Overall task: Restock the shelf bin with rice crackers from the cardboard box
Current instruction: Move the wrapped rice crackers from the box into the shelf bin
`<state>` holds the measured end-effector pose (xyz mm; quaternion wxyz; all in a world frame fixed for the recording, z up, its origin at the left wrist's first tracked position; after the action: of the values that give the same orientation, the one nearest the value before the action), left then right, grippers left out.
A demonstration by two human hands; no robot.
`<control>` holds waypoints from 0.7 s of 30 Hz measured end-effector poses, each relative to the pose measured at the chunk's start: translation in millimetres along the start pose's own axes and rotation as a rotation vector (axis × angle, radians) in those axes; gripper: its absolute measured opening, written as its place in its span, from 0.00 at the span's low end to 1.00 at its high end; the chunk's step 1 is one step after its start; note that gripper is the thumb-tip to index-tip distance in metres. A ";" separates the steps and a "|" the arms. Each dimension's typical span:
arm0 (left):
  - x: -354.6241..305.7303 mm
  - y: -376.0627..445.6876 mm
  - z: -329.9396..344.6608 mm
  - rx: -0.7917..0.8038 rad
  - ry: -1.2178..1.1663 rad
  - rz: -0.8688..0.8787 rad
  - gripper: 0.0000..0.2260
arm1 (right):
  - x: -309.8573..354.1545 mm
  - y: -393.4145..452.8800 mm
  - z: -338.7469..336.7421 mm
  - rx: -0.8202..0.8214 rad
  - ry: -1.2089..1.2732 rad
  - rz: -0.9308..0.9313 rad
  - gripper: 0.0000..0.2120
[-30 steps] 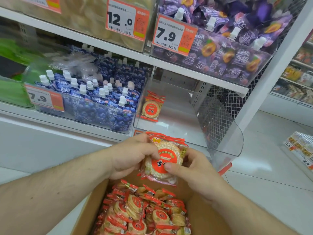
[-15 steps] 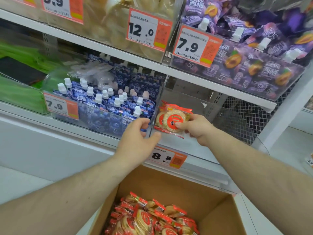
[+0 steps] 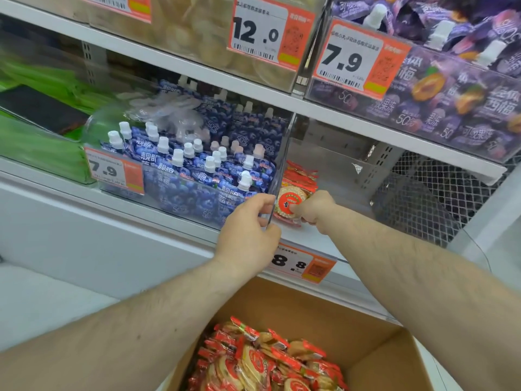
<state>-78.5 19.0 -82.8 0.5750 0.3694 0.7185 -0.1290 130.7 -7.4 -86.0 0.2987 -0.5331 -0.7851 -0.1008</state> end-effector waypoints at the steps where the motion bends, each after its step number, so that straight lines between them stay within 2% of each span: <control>1: -0.1 0.0 -0.3 0.001 0.000 0.001 0.19 | -0.5 1.2 0.8 0.018 0.001 -0.003 0.25; 3: -0.5 0.0 -1.1 0.019 0.000 0.008 0.19 | -0.8 1.3 -1.5 0.064 0.075 0.012 0.22; 7: -1.6 -1.9 -2.4 0.007 0.063 0.090 0.19 | -6.0 -10.7 -14.6 0.168 0.183 0.029 0.11; 10: -12.9 -13.7 -4.1 -0.089 0.137 0.272 0.13 | -10.3 -23.9 -28.4 0.169 0.186 0.036 0.12; 12: -20.7 -24.8 -3.1 -0.041 0.128 0.386 0.15 | -12.4 -39.2 -38.0 0.088 0.135 0.002 0.18; 14: -23.0 -36.6 3.0 0.153 0.127 0.419 0.12 | -14.2 -68.9 -47.1 -0.159 0.031 -0.170 0.20; 17: -13.8 -49.5 14.9 0.551 0.298 0.342 0.08 | -23.6 -143.9 -51.4 -0.549 0.072 -0.732 0.08; 19: 1.6 -54.2 22.5 0.757 0.446 0.270 0.07 | -45.7 -180.2 -37.4 -0.602 0.124 -1.016 0.04; 21: 12.9 -60.9 27.5 0.920 0.591 0.239 0.06 | -77.5 -198.4 -10.4 -0.495 0.153 -1.048 0.05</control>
<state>-100.7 -35.1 -117.7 0.1391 0.6817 0.6719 -0.2541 -24.0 -154.1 -90.5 0.1312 -0.1187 -0.8735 -0.4536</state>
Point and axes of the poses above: each hand's wrist, its own y-axis towards the middle knuckle, its own z-axis out of the palm, x = y × z, the point moved 1 cm from there along y, towards the middle knuckle, and after that the axes turned 2 degrees about x, right-handed, at the moved point
